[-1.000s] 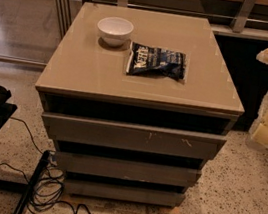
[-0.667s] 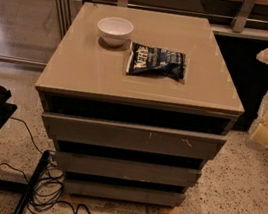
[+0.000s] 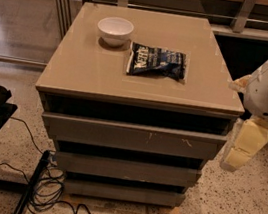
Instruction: Open top drawer
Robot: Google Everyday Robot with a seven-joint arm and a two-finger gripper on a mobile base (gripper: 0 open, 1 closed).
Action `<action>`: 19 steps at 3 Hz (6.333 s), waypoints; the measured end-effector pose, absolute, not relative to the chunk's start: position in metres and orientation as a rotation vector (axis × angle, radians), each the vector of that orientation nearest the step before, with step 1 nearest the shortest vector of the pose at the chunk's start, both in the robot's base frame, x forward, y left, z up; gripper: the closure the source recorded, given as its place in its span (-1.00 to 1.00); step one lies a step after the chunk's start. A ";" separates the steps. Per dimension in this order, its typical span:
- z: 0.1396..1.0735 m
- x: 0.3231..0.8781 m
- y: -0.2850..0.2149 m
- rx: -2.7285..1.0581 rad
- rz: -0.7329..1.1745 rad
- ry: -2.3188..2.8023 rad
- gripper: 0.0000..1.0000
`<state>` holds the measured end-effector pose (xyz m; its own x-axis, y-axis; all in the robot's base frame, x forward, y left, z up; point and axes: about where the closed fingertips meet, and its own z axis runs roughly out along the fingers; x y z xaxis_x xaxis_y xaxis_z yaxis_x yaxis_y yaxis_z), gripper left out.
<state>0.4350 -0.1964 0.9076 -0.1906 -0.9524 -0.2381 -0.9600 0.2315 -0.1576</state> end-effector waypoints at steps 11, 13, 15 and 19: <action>0.736 0.477 -0.135 -1.886 0.251 1.724 -1.00; 0.718 0.513 -0.140 -1.891 0.166 1.759 -1.00; 0.683 0.531 -0.150 -1.861 0.213 1.840 -1.00; 0.650 0.535 -0.142 -1.797 0.313 1.850 -1.00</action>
Offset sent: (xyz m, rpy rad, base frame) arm 0.0003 0.0235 -0.1005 0.2100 -0.2124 0.1207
